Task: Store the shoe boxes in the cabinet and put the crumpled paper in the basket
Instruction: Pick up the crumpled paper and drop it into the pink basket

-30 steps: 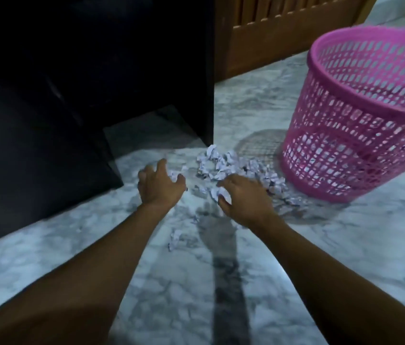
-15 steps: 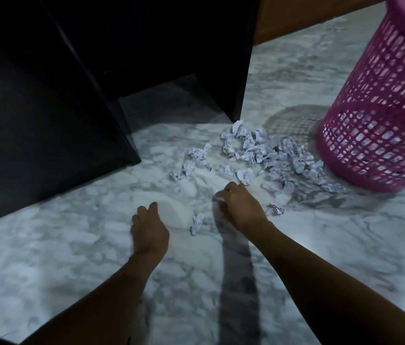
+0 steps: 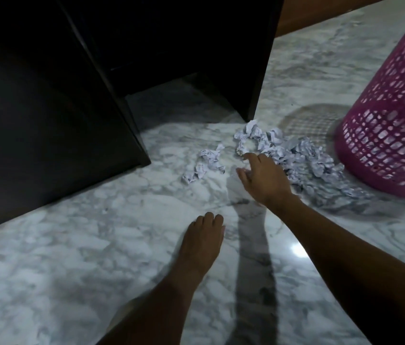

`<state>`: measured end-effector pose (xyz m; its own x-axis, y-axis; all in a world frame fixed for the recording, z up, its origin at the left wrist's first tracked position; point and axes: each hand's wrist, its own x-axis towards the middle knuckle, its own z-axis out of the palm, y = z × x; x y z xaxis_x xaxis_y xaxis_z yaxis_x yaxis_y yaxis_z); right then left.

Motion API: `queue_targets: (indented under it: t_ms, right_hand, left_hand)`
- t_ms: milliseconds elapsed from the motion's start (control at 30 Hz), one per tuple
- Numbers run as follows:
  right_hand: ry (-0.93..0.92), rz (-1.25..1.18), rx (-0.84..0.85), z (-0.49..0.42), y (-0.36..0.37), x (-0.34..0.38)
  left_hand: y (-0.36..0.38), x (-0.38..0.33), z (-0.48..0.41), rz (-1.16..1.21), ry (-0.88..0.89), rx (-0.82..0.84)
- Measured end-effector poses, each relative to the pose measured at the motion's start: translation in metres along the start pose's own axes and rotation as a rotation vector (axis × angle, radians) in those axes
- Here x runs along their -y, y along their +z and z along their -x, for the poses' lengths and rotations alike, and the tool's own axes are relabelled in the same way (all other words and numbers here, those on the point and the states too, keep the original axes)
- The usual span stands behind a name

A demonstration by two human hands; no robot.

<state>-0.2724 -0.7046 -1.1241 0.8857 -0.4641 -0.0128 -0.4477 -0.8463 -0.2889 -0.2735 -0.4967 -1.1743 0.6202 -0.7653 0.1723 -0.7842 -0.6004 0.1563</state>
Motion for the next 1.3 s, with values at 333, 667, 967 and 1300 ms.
queue_targets:
  t_ms: [333, 667, 967, 1300]
  right_hand:
    - [-0.038, 0.049, 0.193, -0.009, 0.024, 0.004]
    - [-0.044, -0.261, 0.036, -0.022, 0.012, 0.007]
    - [-0.261, -0.254, 0.026, -0.081, 0.012, 0.031]
    - [-0.385, -0.049, -0.009, -0.086, 0.055, 0.024]
  left_hand:
    - [-0.031, 0.025, -0.079, 0.560, -0.432, -0.287]
    - [0.012, 0.045, -0.121, 0.210, -0.405, -0.175]
    - [0.033, 0.046, -0.103, 0.091, -0.325, -0.240]
    - [0.036, 0.046, -0.101, 0.068, -0.358, -0.267]
